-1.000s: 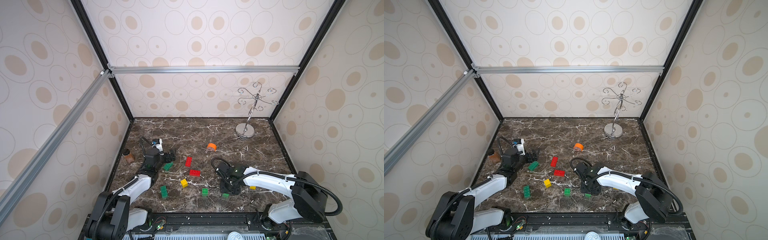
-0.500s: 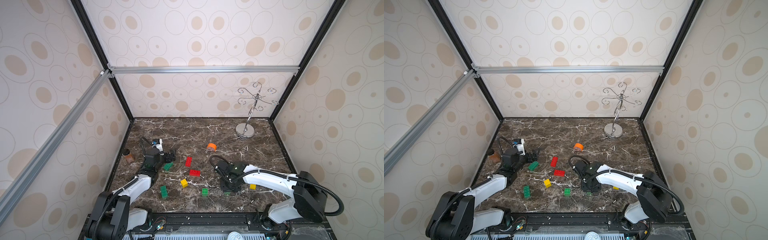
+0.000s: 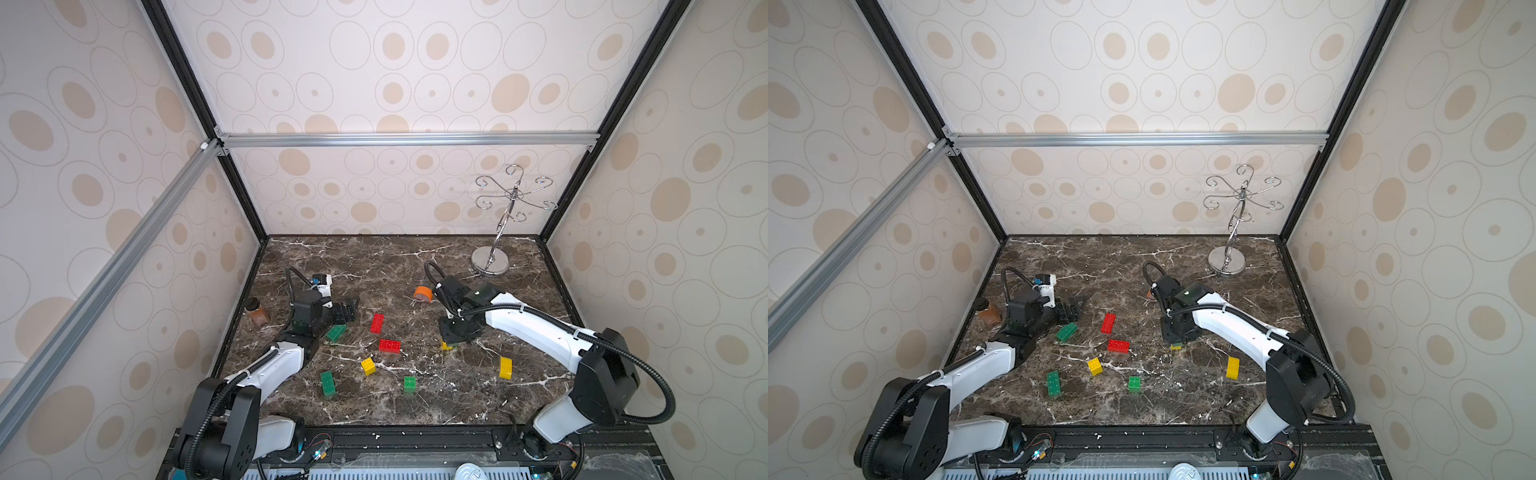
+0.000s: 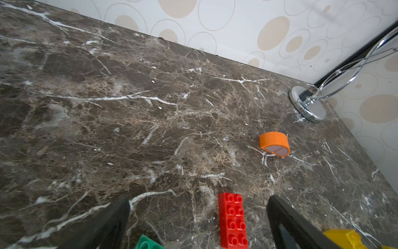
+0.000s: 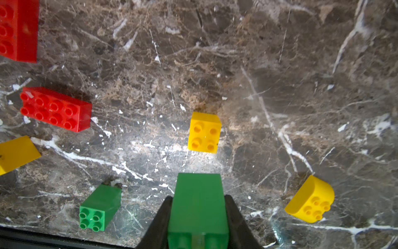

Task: Assemble an ice cream with lego
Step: Pick up the lego brick from the center of the board, then assemble the lego brick with the lego brick.

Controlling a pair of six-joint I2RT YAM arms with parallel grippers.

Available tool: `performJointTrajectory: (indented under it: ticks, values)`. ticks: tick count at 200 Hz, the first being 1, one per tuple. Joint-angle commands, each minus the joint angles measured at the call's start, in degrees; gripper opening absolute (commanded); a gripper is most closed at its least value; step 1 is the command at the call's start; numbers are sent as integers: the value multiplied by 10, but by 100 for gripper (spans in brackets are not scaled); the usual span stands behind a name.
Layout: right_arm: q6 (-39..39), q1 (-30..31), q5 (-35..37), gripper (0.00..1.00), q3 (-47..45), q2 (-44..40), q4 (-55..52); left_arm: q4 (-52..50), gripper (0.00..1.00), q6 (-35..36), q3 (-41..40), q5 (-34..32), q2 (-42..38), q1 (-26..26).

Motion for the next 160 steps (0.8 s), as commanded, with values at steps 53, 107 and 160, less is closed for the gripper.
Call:
performJointTrajectory:
  ticks: [53, 107, 160]
  values:
    - [-59, -31, -25, 9, 40, 62, -12, -92, 100, 22, 43, 114, 14, -2]
    - [-42, -35, -26, 6, 35, 77, -5, -136, 100, 53, 54, 125, 12, -2]
    - [-20, -44, -38, 3, 32, 85, 3, -142, 100, 61, 54, 120, 12, -2]
